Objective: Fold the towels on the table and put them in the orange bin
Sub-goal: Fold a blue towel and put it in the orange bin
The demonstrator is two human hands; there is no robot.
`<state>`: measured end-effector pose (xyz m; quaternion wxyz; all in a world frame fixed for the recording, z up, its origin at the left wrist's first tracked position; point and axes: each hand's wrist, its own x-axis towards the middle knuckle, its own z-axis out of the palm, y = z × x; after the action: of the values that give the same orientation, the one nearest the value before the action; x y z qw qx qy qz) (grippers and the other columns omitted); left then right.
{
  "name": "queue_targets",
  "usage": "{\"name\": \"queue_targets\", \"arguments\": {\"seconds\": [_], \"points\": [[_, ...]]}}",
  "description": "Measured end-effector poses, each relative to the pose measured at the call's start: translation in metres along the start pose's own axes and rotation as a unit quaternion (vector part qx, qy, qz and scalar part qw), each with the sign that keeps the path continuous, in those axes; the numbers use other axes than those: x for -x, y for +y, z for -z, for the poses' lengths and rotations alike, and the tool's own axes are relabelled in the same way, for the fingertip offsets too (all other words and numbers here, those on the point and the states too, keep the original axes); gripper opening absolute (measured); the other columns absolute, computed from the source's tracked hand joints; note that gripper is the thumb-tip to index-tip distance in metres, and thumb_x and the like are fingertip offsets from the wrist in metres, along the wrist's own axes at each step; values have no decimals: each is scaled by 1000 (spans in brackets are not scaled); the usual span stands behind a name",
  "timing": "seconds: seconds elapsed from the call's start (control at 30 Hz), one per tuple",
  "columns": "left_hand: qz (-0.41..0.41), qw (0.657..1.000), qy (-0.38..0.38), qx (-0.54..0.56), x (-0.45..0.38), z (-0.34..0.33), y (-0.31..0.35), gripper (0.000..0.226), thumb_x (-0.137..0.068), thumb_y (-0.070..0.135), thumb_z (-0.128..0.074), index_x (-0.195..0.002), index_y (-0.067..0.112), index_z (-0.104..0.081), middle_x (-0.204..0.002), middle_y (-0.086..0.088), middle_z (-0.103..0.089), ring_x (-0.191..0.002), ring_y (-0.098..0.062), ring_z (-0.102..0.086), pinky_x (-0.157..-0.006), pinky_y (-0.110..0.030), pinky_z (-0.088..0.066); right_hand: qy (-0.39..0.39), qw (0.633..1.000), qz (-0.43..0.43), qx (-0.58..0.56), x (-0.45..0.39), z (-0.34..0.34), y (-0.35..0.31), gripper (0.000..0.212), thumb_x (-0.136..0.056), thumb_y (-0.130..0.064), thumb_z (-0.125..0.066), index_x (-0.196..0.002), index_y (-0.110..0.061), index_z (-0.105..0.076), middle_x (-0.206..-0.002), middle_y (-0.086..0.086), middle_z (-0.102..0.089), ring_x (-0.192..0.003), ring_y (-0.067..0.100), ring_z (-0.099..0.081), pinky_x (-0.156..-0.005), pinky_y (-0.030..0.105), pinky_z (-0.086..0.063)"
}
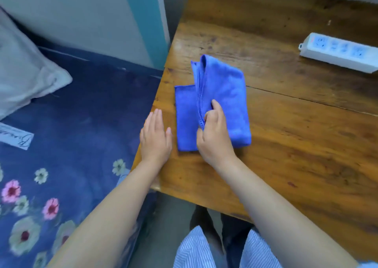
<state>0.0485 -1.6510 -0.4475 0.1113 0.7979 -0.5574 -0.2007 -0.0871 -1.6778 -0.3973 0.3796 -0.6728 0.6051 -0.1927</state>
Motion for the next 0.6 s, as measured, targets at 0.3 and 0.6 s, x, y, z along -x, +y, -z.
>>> {"name": "queue_targets", "arguments": {"seconds": [0.3, 0.6], "points": [[44, 996, -29, 78, 8, 17, -46, 38, -96, 16, -38, -132, 3, -43, -135, -12, -48, -126, -26, -40, -101, -29, -28, -147, 976, 72, 145, 5, -56, 32, 68, -87, -28, -56, -139, 1, -22, -154, 17, 6, -143, 29, 11, -114, 32, 9], [154, 937, -107, 293, -25, -4, 14, 21, -89, 32, -55, -96, 13, -62, -84, 2, -60, -86, -19, -55, -65, -24, -41, -111, 938, 107, 309, 23, 13, 68, 76, -68, -7, -70, -137, -3, -37, -150, 20, -22, -140, 42, -12, -112, 53, -7]]}}
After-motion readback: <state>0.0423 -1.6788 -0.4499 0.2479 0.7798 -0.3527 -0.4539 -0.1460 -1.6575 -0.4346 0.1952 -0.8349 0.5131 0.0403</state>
